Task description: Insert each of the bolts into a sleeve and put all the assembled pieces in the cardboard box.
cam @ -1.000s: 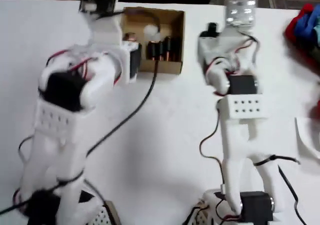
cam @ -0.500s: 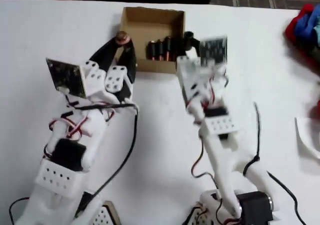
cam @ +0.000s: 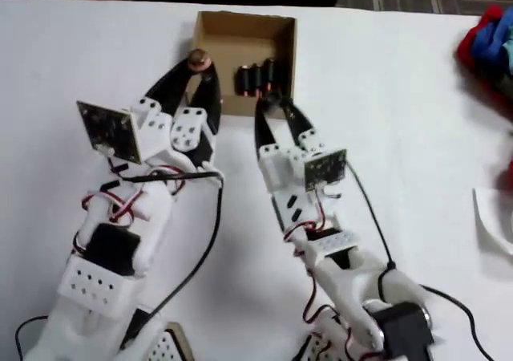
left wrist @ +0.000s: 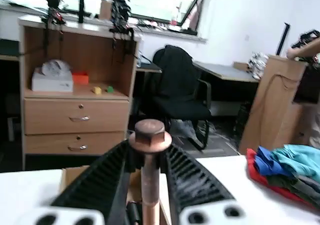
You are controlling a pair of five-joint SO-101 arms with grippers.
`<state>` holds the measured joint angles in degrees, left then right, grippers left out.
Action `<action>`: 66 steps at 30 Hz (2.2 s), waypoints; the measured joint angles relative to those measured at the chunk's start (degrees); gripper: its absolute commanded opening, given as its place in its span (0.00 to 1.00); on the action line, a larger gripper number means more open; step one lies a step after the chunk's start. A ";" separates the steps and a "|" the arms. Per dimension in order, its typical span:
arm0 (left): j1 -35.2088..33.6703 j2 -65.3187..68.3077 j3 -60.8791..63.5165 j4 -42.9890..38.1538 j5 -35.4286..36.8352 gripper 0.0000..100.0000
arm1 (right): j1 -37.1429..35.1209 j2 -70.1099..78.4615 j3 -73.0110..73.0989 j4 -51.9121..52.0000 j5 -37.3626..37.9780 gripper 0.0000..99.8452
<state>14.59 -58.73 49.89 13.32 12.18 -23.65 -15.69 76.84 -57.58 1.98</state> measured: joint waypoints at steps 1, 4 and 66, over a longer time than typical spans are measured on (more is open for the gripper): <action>0.53 1.14 -0.35 -0.18 0.00 0.03 | -0.26 1.76 0.00 0.00 0.00 0.02; 1.85 5.19 -1.85 -0.18 0.00 0.03 | -0.26 7.03 0.00 -2.02 0.00 0.02; 7.03 23.56 -5.89 -3.87 0.00 0.03 | -1.49 8.70 4.57 -10.29 -0.70 0.02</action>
<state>21.63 -35.16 44.00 9.45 12.18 -25.14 -6.99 81.41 -67.87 1.27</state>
